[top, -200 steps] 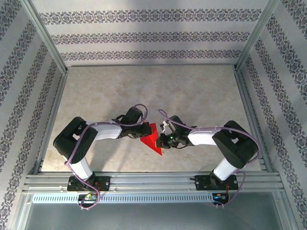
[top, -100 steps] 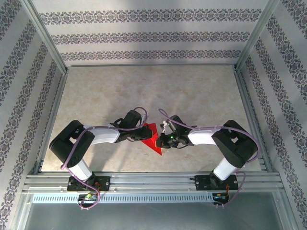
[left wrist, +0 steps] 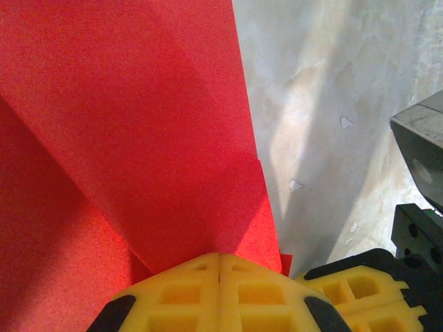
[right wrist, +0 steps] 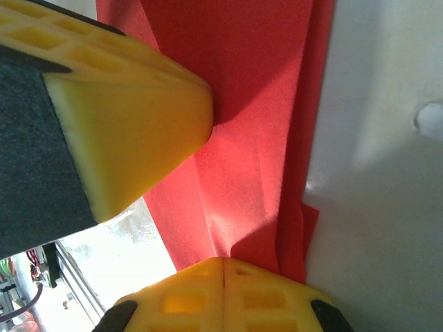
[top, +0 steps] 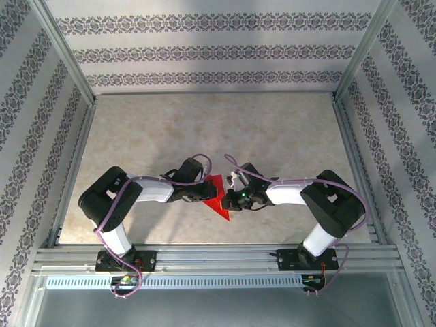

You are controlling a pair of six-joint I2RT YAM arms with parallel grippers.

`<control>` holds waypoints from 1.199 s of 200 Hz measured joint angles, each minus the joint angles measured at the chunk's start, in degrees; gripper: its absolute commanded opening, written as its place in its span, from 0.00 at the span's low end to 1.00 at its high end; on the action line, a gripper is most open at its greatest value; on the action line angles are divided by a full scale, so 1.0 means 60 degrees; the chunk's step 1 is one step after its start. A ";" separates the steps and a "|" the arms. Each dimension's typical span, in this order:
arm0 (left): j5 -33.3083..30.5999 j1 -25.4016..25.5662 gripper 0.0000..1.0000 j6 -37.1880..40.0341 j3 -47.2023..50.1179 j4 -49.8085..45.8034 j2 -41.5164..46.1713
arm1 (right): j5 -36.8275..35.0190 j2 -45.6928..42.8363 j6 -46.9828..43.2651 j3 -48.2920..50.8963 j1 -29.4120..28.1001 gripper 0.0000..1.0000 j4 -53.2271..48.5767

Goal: Fold a paper plane with a square sheet of paper (fold left side to right side)
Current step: Perform the fourth fold on the wing at the bottom-center of the table.

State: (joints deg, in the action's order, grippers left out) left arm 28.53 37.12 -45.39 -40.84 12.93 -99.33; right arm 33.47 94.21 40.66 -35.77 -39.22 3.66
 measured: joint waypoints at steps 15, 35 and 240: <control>-0.0011 -0.0018 0.01 0.0004 -0.0007 -0.0004 -0.0011 | -0.0007 0.0029 -0.0087 -0.0102 0.0000 0.00 -0.0178; 0.0007 -0.0062 0.01 0.0036 -0.0011 -0.0004 -0.0018 | -0.0022 0.0058 -0.0168 -0.0186 -0.0004 0.00 -0.0335; 0.1286 -0.2412 0.02 0.1687 -0.2186 -0.1359 -0.1523 | -0.0295 0.0120 -0.0331 -0.0259 -0.0004 0.00 -0.0076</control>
State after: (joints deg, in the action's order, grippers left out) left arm 36.25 22.65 -35.27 -53.95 4.78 -108.47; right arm 31.70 94.94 38.68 -37.32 -39.24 3.20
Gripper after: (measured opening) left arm 0.064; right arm 0.055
